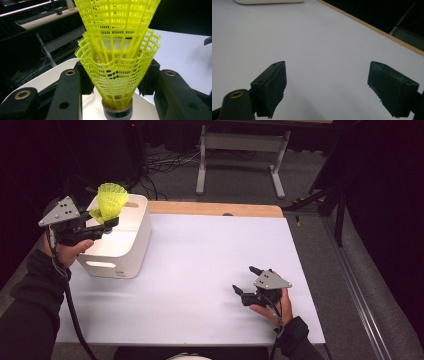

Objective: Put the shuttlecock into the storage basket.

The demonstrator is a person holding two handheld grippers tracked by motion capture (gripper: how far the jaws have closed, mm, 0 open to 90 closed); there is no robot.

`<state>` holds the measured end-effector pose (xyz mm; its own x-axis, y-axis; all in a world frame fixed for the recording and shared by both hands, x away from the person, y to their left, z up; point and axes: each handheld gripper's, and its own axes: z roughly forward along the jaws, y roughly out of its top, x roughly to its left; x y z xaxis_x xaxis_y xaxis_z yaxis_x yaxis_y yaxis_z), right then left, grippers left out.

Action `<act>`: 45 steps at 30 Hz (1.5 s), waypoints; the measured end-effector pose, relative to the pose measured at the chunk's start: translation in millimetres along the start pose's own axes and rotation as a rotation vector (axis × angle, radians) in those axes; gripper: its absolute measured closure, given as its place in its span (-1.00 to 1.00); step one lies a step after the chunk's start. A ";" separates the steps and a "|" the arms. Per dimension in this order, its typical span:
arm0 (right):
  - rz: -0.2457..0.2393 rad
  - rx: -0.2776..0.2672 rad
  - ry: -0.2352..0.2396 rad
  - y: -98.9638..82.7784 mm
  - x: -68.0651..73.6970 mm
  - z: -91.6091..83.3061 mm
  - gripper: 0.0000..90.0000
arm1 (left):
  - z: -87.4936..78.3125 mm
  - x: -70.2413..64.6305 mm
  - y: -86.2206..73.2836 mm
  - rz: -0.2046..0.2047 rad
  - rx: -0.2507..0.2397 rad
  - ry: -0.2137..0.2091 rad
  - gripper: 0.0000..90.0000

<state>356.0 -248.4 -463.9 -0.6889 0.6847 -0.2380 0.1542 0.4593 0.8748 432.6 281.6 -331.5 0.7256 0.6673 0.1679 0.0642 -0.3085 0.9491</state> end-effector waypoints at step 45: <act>0.048 -0.039 0.124 5.7 -3.6 2.5 -0.61 | 103.0 66.2 -30.7 -0.082 0.488 0.034 0.27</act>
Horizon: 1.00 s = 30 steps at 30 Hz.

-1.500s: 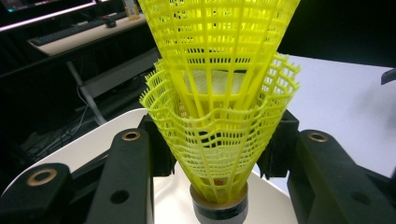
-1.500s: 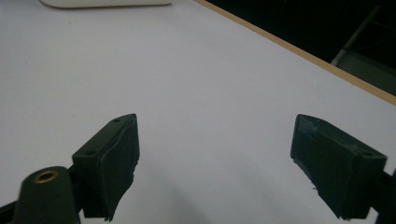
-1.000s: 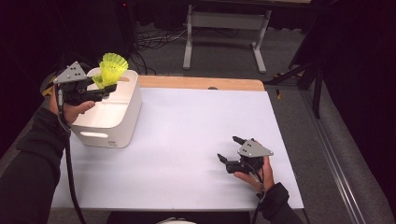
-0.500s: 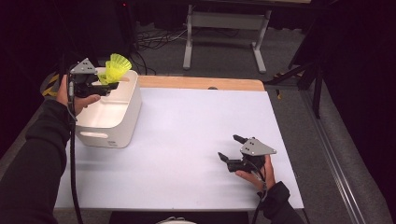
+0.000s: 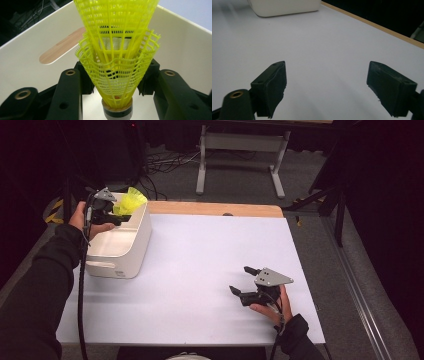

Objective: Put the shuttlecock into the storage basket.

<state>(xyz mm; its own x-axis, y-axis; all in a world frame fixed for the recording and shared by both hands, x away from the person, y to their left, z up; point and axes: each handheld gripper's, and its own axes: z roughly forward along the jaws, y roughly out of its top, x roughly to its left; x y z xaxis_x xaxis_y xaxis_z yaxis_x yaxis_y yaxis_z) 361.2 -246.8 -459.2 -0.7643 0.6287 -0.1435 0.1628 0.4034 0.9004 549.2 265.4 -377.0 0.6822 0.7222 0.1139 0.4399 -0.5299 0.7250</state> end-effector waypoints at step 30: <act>0.020 0.003 0.036 -2.0 -2.2 0.0 -0.62 | 32.9 -15.2 3.4 0.024 0.285 -0.008 -0.55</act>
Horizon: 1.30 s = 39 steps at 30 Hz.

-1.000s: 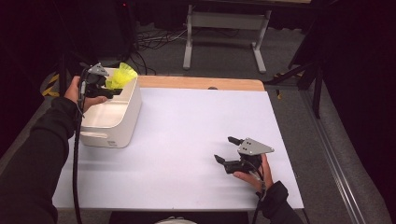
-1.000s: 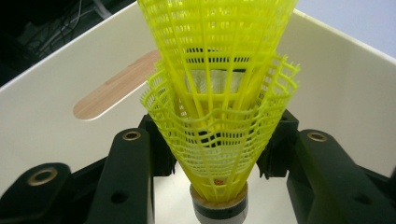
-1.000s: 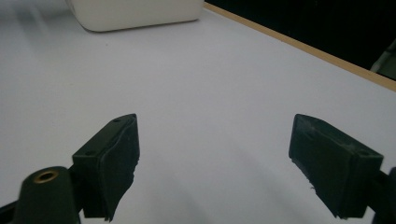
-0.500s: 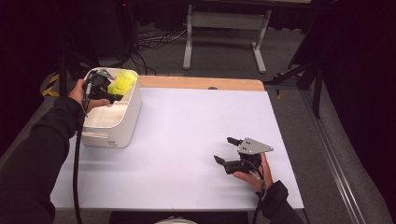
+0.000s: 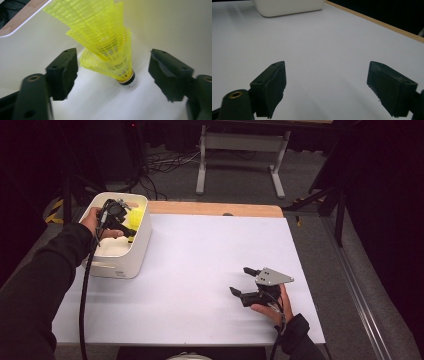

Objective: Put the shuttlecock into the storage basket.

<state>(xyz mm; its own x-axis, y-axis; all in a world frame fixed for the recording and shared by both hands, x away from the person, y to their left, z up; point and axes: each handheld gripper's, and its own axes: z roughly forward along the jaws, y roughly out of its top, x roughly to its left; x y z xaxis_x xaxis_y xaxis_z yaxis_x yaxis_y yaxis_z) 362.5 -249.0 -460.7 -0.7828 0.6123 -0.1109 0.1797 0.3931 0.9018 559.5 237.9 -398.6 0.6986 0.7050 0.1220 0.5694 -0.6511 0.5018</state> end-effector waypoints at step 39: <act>-0.041 -0.008 -0.056 3.6 6.8 -5.2 -0.62 | -87.7 -35.5 -30.3 0.060 -0.440 0.135 -0.64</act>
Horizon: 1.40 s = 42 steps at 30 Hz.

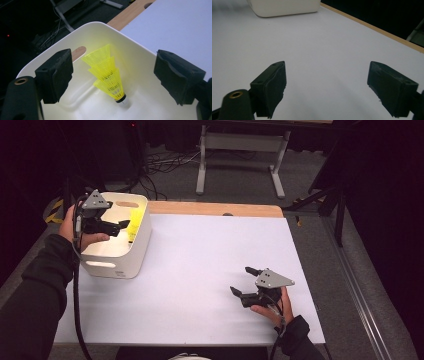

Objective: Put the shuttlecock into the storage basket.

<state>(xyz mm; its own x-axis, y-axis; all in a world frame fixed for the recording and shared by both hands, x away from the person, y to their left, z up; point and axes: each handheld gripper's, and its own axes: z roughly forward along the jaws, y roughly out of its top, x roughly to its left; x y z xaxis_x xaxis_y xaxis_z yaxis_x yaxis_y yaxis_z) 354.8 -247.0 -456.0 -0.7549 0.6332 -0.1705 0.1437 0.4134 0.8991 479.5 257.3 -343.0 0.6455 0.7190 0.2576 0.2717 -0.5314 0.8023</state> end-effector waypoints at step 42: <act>-0.026 0.010 -0.024 3.8 6.0 0.7 -0.63 | -38.8 -40.5 -5.3 0.056 -0.234 -0.065 -0.78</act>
<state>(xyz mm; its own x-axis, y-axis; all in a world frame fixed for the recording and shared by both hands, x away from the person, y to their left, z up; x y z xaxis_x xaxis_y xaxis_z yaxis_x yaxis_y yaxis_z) 351.2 -241.2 -453.9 -0.7432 0.6375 -0.2031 0.1306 0.4360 0.8904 424.2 248.4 -336.8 0.7014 0.6572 0.2760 0.0667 -0.4460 0.8925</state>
